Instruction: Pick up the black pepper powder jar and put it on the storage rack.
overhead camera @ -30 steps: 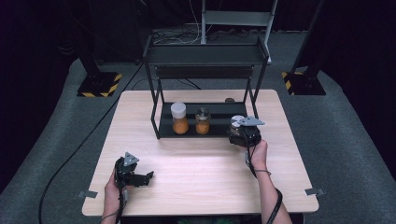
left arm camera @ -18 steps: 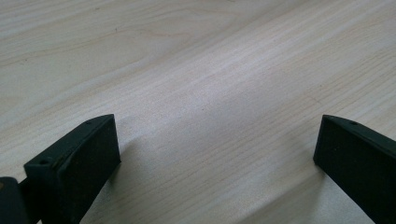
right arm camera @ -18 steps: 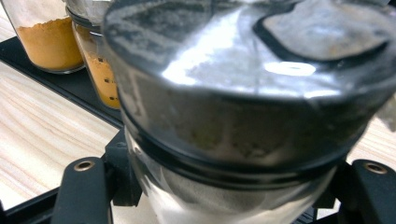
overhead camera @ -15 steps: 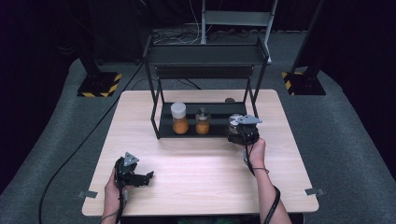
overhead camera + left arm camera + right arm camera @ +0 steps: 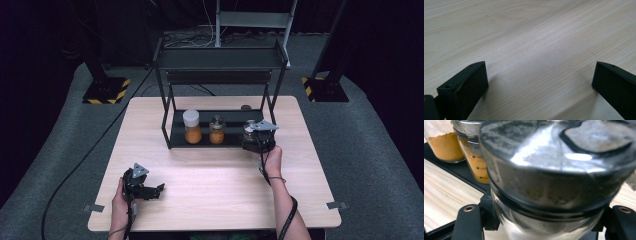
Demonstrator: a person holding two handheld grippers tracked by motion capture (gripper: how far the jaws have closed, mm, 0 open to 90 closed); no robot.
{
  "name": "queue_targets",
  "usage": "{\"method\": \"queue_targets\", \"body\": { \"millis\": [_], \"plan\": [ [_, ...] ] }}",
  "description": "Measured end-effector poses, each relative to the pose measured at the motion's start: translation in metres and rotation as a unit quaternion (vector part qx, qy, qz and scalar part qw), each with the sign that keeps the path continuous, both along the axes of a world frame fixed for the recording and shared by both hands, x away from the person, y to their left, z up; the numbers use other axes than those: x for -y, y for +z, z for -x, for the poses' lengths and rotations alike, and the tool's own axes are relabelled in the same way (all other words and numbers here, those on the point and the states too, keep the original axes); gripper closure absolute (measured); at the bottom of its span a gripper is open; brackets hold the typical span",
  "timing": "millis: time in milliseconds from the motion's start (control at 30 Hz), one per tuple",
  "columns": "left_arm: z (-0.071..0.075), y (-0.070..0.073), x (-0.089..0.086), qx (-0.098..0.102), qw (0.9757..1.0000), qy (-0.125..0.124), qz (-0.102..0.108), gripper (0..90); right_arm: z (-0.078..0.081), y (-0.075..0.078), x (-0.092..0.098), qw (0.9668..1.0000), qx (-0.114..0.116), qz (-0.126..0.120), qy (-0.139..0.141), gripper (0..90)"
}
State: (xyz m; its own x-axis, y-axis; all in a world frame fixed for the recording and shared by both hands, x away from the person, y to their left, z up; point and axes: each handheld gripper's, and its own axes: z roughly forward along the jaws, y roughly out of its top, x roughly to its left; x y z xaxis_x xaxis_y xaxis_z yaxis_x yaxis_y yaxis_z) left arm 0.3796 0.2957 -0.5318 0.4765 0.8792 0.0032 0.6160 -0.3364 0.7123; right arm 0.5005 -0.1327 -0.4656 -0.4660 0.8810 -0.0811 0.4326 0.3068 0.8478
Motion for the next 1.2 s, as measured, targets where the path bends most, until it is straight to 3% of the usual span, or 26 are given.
{"method": "queue_targets", "body": {
  "millis": [1200],
  "plan": [
    [0.0,0.0,0.0,0.0,1.0,0.0,0.0,0.2,-0.014,-0.005,-0.004,0.9997,-0.005,-0.024,-0.007,30.2]
  ]
}}
